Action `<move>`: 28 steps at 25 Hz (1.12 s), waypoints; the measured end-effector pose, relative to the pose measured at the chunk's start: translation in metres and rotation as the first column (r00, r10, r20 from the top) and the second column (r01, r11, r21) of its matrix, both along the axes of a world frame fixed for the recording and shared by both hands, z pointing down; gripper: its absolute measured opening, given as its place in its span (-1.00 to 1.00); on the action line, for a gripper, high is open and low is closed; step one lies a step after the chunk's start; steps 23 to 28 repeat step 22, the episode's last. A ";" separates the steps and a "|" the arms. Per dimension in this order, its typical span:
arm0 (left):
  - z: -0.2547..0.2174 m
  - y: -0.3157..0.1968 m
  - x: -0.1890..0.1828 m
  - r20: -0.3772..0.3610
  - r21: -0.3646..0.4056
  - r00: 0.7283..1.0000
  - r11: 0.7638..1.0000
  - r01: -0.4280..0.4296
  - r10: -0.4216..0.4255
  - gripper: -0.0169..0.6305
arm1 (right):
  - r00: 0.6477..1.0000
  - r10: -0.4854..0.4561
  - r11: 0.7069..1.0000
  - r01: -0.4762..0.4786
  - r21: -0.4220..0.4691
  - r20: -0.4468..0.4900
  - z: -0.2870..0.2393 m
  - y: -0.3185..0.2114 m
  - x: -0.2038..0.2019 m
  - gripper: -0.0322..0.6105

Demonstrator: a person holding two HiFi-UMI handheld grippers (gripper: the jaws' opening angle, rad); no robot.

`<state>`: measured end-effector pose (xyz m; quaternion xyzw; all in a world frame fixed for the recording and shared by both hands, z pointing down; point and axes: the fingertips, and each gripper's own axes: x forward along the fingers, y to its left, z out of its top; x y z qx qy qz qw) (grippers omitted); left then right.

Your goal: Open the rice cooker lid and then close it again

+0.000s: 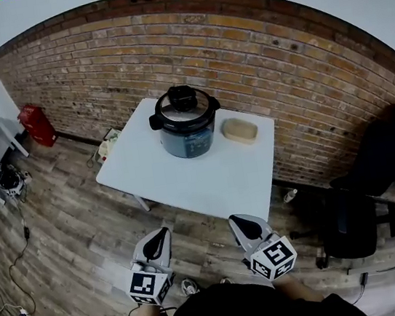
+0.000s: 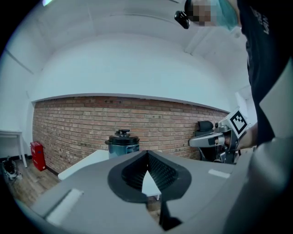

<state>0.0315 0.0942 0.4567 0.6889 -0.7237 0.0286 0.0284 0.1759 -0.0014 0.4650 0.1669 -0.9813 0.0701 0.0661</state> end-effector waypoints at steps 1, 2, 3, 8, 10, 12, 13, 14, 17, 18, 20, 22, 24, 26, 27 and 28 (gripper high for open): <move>0.000 -0.001 0.004 0.004 0.000 1.000 1.000 0.006 -0.006 -0.94 | 1.000 -0.008 1.000 0.008 -0.001 0.000 0.001 -0.001 0.003 -0.89; 0.001 -0.001 0.008 0.004 0.000 1.000 1.000 0.013 -0.013 -0.94 | 1.000 -0.015 1.000 0.015 -0.001 -0.001 0.002 -0.003 0.006 -0.89; 0.002 -0.001 0.011 0.002 0.000 1.000 1.000 0.020 -0.020 -0.94 | 1.000 -0.020 1.000 0.020 -0.002 -0.002 0.003 -0.005 0.008 -0.89; 0.007 -0.004 0.026 0.000 -0.015 0.999 0.999 0.039 -0.039 -0.94 | 0.999 -0.033 0.999 0.033 -0.007 -0.001 0.006 -0.013 0.017 -0.89; 0.008 -0.005 0.030 0.000 -0.020 0.999 0.999 0.044 -0.044 -0.94 | 0.999 -0.039 0.999 0.039 -0.012 0.000 0.008 -0.015 0.019 -0.89; 0.009 -0.005 0.033 0.005 -0.026 0.999 0.999 0.045 -0.045 -0.94 | 0.999 -0.045 0.999 0.045 -0.016 0.003 0.009 -0.016 0.020 -0.89; 0.009 -0.006 0.035 0.008 -0.030 0.999 0.999 0.045 -0.045 -0.94 | 0.999 -0.047 0.999 0.047 -0.018 0.005 0.010 -0.017 0.021 -0.89; 0.010 -0.006 0.036 0.010 -0.035 0.999 0.998 0.045 -0.045 -0.94 | 0.999 -0.049 0.999 0.049 -0.020 0.006 0.010 -0.017 0.021 -0.89; 0.014 -0.005 0.038 0.012 -0.050 0.999 0.998 0.049 -0.048 -0.94 | 0.998 -0.056 0.998 0.056 -0.024 0.006 0.012 -0.017 0.022 -0.89; 0.014 -0.006 0.039 0.013 -0.051 0.999 0.997 0.050 -0.050 -0.94 | 0.998 -0.056 0.998 0.056 -0.025 0.007 0.013 -0.017 0.022 -0.89; 0.014 -0.006 0.040 0.015 -0.051 0.999 0.997 0.051 -0.051 -0.94 | 0.999 -0.054 0.998 0.054 -0.025 0.008 0.013 -0.018 0.023 -0.89; 0.013 -0.007 0.041 0.018 -0.051 0.999 0.997 0.050 -0.049 -0.94 | 0.999 -0.050 0.998 0.051 -0.026 0.010 0.013 -0.020 0.024 -0.89; 0.013 -0.007 0.041 0.018 -0.051 0.999 0.997 0.050 -0.049 -0.94 | 0.999 -0.050 0.998 0.051 -0.026 0.010 0.013 -0.020 0.024 -0.89; 0.013 -0.007 0.041 0.018 -0.051 0.999 0.997 0.050 -0.049 -0.94 | 0.999 -0.050 0.998 0.051 -0.026 0.010 0.013 -0.020 0.024 -0.89; 0.013 -0.007 0.041 0.018 -0.051 0.999 0.997 0.050 -0.049 -0.94 | 0.999 -0.050 0.998 0.051 -0.026 0.010 0.013 -0.020 0.024 -0.89; 0.013 -0.007 0.041 0.018 -0.051 0.999 0.997 0.050 -0.049 -0.94 | 0.999 -0.050 0.998 0.051 -0.026 0.010 0.013 -0.020 0.024 -0.89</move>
